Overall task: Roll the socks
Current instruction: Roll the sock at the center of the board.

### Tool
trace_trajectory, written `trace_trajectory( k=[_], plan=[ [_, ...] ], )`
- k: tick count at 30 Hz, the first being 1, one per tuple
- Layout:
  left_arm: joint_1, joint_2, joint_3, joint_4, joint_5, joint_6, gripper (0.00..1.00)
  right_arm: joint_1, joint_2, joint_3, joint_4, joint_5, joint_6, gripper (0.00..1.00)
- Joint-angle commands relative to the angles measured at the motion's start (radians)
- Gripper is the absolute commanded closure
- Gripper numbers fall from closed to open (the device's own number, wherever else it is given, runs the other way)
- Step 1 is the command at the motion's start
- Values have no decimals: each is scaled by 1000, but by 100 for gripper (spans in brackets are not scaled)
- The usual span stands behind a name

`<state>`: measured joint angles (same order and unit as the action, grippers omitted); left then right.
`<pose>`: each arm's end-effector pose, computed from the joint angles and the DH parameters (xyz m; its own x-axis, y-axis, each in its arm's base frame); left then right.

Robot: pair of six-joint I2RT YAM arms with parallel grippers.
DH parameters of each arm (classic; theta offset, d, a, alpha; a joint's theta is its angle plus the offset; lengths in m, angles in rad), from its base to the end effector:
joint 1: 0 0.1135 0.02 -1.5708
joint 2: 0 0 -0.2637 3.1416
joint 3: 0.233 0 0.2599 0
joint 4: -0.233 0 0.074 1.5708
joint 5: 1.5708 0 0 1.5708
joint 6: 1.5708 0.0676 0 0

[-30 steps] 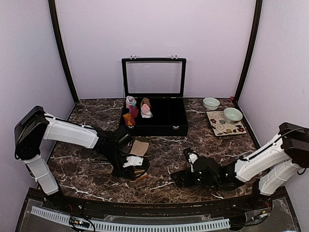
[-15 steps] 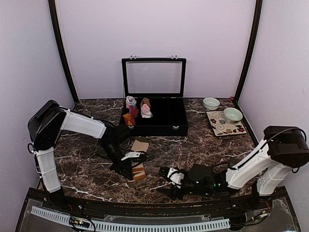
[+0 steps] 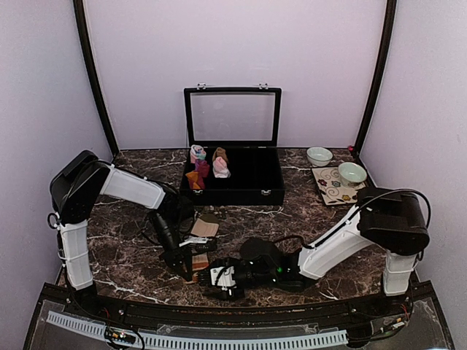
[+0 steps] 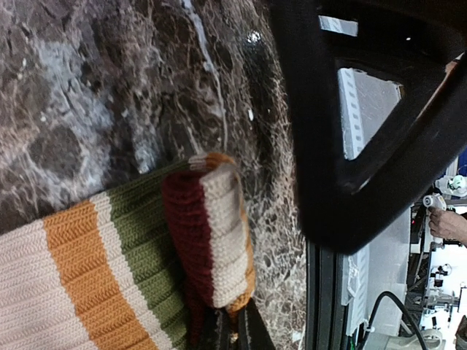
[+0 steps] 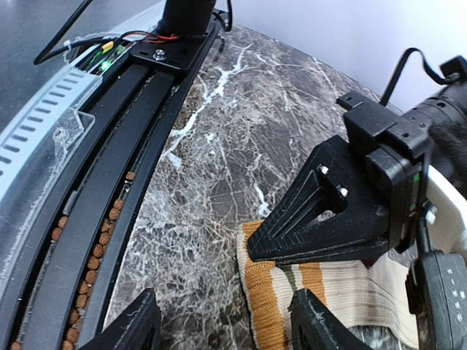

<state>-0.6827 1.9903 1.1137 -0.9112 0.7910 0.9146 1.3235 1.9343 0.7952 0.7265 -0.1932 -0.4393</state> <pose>0.2095 -0.2323 0.0797 -0.2049 0.8847 -0.4188 0.7985 -0.0964 -0.5942 0.0860 0.3936 0.0991 0.3342 -0.3815 -0.8618 -0.9419 -0.1023 -0.3199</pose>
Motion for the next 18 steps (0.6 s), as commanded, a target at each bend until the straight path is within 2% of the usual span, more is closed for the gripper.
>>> trace_trajectory(
  k=[1, 6, 18],
  plan=[
    [-5, 56, -42, -18, -249, 12, 100, -30, 55, 74, -47, -96, -77, 41],
    [-5, 52, -40, -2, -254, -3, 100, -45, 96, 131, -104, -134, -87, 46],
    [-5, 39, -46, 18, -283, -18, 100, -47, 145, 186, -197, -113, -117, 66]
  ],
)
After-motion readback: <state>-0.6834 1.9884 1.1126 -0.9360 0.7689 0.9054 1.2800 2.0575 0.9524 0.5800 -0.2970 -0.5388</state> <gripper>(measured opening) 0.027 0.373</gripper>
